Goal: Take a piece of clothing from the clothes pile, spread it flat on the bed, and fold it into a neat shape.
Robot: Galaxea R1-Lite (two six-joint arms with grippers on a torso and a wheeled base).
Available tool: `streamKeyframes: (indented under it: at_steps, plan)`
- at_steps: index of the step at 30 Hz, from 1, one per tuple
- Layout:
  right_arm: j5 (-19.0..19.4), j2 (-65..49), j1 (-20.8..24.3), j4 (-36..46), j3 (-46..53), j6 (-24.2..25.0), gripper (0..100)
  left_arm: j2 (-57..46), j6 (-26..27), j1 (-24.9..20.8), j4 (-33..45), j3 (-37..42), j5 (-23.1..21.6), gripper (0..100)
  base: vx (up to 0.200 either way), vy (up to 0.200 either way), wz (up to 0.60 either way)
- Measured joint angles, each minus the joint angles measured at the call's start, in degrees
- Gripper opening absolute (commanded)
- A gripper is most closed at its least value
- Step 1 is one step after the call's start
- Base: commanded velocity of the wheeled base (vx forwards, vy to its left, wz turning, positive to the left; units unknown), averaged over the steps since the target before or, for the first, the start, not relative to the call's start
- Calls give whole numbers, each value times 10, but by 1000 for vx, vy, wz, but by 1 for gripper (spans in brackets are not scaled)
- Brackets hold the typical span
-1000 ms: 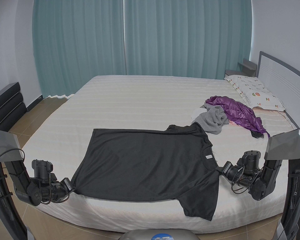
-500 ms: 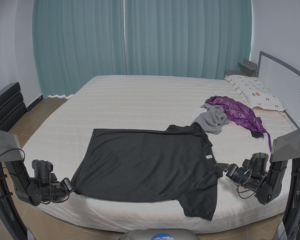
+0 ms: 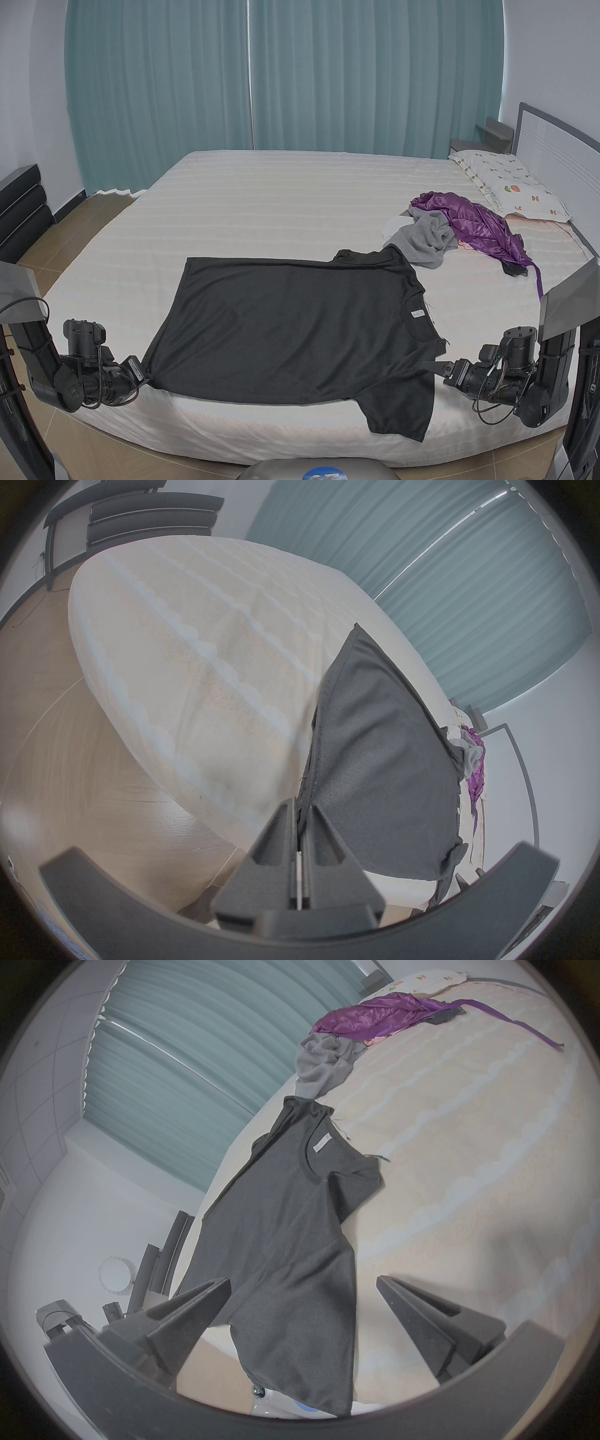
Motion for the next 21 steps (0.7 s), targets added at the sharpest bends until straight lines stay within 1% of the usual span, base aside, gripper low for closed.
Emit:
streamKeyframes:
  at_steps: [21]
  plan:
    - [1,23,23,0,5,-13,100,1,1,-2,0,2,0,0,0,0,0]
